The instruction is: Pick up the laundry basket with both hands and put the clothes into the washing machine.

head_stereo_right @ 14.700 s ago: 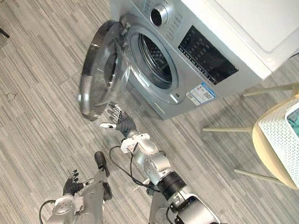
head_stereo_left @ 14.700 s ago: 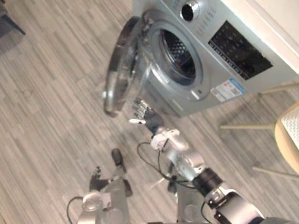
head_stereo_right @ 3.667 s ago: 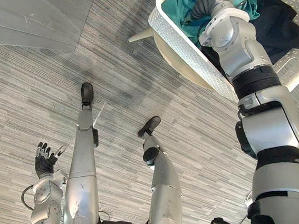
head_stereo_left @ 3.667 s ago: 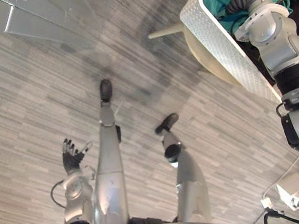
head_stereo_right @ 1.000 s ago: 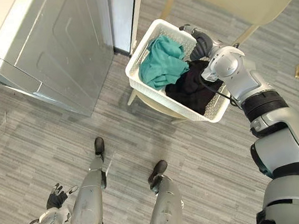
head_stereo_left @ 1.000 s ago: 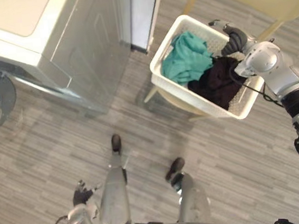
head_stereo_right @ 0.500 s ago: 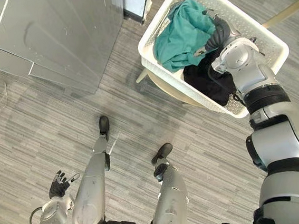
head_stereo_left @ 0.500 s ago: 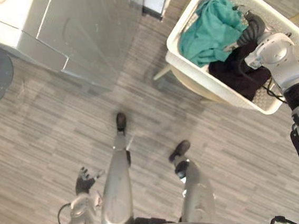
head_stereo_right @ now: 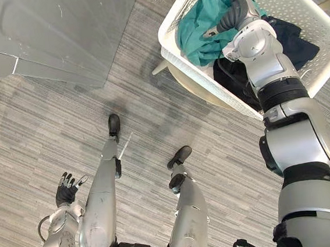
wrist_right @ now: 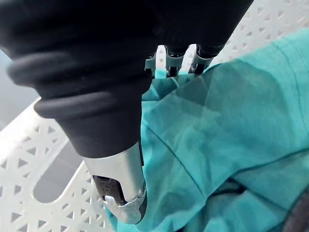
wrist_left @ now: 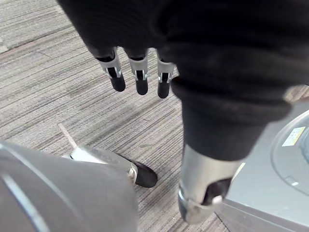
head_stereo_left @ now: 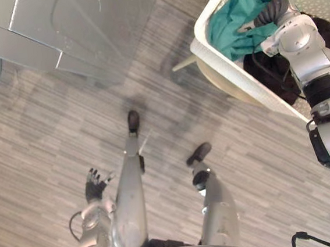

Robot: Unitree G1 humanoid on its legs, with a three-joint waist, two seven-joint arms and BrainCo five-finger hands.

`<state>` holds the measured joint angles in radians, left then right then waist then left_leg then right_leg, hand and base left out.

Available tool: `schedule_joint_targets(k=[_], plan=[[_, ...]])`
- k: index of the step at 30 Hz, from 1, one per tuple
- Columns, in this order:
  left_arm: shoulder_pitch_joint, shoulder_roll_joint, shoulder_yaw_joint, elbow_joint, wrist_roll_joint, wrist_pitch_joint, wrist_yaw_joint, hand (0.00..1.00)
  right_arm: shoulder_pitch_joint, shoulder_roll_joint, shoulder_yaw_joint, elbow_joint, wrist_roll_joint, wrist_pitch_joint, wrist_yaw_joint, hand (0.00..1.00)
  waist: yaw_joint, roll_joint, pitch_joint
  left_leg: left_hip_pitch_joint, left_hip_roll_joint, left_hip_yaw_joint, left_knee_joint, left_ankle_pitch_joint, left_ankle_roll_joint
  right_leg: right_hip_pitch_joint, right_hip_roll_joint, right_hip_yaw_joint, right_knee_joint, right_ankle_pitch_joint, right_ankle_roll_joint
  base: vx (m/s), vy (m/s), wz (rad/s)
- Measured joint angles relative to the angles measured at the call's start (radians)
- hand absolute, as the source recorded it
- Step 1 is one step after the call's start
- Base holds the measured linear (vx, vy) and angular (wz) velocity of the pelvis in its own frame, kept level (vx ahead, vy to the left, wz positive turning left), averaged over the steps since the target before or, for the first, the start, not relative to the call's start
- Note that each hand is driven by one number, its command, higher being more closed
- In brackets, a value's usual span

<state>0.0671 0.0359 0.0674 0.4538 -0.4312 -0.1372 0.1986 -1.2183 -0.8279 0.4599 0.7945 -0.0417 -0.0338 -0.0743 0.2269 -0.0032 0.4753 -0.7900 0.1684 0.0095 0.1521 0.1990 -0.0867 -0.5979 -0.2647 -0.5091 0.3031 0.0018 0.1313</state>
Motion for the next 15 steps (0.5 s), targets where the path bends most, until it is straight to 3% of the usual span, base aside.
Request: schedule_joint_targets(k=[9,15], plan=[[0.002,-0.038,0.014,-0.107,-0.001,-0.001,0.014,0.0,-0.005,0.04,-0.038,-0.038,-0.006,0.015,-0.002,0.0,0.0,-0.004,0.002,-0.12,0.015,-0.034,0.058,-0.013,-0.001,-0.083,0.0,-0.035,0.053,-0.02,-0.015,0.01,-0.019,0.02],[0.008,-0.046,0.027,-0.152,-0.011,-0.001,0.015,0.0,-0.003,0.039,-0.099,-0.04,-0.103,0.009,-0.003,0.0,-0.005,-0.013,0.004,-0.187,0.017,-0.042,0.091,-0.016,0.004,-0.152,-0.021,-0.046,0.13,-0.052,-0.026,0.0,-0.008,0.04]])
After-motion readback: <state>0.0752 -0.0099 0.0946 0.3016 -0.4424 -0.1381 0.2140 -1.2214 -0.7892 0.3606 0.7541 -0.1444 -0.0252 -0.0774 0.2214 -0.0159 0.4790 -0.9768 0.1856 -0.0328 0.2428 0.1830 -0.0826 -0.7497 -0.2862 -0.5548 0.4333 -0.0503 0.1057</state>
